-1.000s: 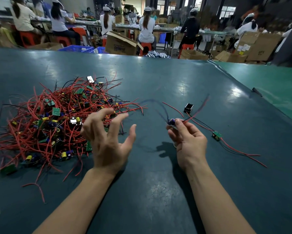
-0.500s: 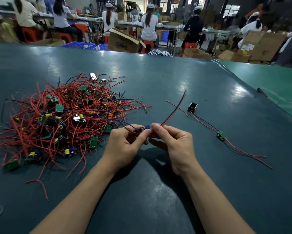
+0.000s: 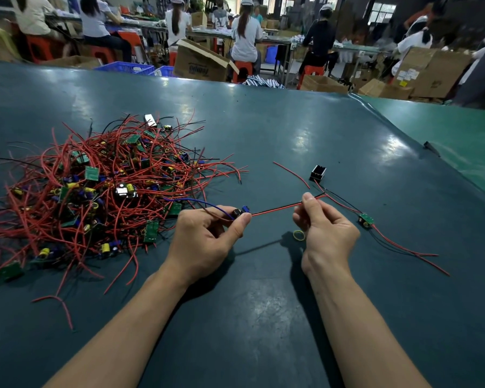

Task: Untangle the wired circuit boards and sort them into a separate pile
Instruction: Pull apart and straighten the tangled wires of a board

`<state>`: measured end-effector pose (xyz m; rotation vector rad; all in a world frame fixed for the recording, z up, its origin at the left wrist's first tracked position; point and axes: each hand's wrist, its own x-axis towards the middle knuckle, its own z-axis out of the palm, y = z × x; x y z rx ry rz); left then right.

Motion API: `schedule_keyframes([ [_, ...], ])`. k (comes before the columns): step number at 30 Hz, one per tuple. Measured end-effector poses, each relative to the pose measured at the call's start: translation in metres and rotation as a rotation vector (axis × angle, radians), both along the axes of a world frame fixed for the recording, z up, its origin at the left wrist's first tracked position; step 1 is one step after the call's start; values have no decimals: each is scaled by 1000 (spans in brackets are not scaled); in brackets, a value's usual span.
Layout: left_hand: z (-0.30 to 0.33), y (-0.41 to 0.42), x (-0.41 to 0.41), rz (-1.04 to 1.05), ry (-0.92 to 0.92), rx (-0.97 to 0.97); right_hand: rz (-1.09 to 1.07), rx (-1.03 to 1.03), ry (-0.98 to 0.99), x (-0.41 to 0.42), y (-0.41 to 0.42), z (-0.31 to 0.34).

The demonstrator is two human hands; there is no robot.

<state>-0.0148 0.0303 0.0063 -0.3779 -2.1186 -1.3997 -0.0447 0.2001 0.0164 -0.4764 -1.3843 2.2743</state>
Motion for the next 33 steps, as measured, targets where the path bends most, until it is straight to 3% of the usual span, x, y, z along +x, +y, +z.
schedule_keyframes([
  [10, -7, 2, 0, 40, 167, -59, -128, -7, -13, -1, 10, -1],
  [14, -6, 2, 3, 71, 271, -178, -199, 8, -28, -2, 14, -2],
  [18, -1, -2, 3, 311, 274, -81, -325, -20, -6, -4, 25, 0],
  [20, 0, -4, 1, 392, 232, -91, -216, 206, 69, 3, 16, 0],
  [24, -1, -4, 0, 430, 125, -273, 400, 769, 346, 24, -24, -13],
  [26, -1, -6, 0, 408, 121, -345, 584, 896, 407, 26, -33, -17],
  [33, -6, 1, -2, 129, 216, -422, 360, 549, 347, 22, -27, -9],
])
